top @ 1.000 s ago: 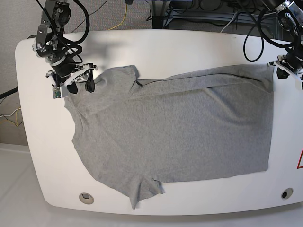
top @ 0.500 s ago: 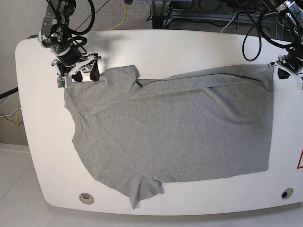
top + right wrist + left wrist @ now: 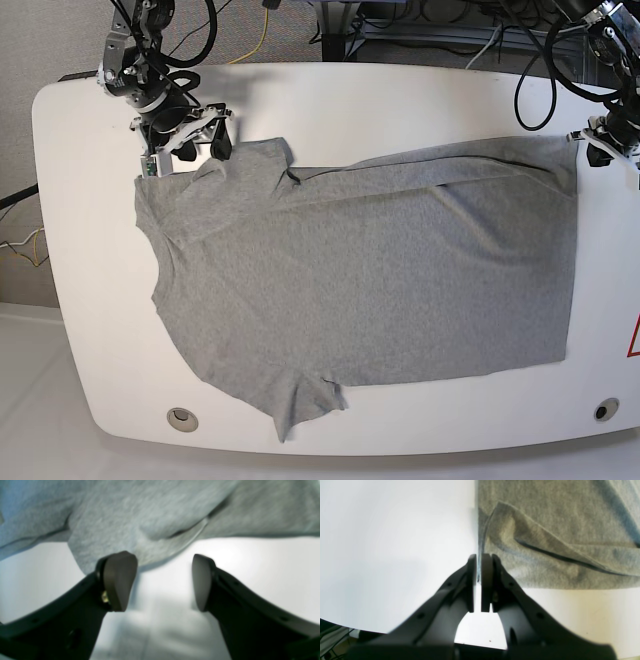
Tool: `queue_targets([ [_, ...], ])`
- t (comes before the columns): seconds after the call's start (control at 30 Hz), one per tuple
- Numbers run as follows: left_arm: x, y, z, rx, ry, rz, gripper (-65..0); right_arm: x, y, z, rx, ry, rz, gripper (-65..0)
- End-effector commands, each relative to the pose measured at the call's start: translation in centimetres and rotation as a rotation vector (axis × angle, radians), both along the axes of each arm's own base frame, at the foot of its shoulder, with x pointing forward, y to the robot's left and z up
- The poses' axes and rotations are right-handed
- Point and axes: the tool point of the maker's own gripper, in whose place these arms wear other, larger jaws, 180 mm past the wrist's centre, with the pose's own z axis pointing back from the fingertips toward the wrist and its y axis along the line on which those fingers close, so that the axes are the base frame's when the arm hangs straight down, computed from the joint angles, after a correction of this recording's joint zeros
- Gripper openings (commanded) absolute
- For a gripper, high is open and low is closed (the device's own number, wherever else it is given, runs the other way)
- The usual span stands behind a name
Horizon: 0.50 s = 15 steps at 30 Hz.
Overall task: Fold the T-shirt properly
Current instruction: 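Open the right gripper and release the shirt corner, then lower the right gripper onto the shirt body and pinch the fabric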
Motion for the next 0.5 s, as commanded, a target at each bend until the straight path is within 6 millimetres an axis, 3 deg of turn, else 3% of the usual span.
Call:
queue_targets([
  [0.0, 0.8, 0.5, 1.4, 0.025, -0.045, -0.009, -62.0, 1.0, -0.5, 1.2, -0.005, -0.053, -0.007, -28.8],
  [0.33, 0.8, 0.5, 1.4, 0.025, -0.045, -0.009, -62.0, 1.6, 0.0, 1.4, 0.014, -0.069, -0.015, -28.8],
  [0.47, 0.8, 0.5, 1.4, 0.025, -0.045, -0.009, -62.0, 1.4, 1.1, 0.5, 0.037, -0.042, -0.001, -28.8],
])
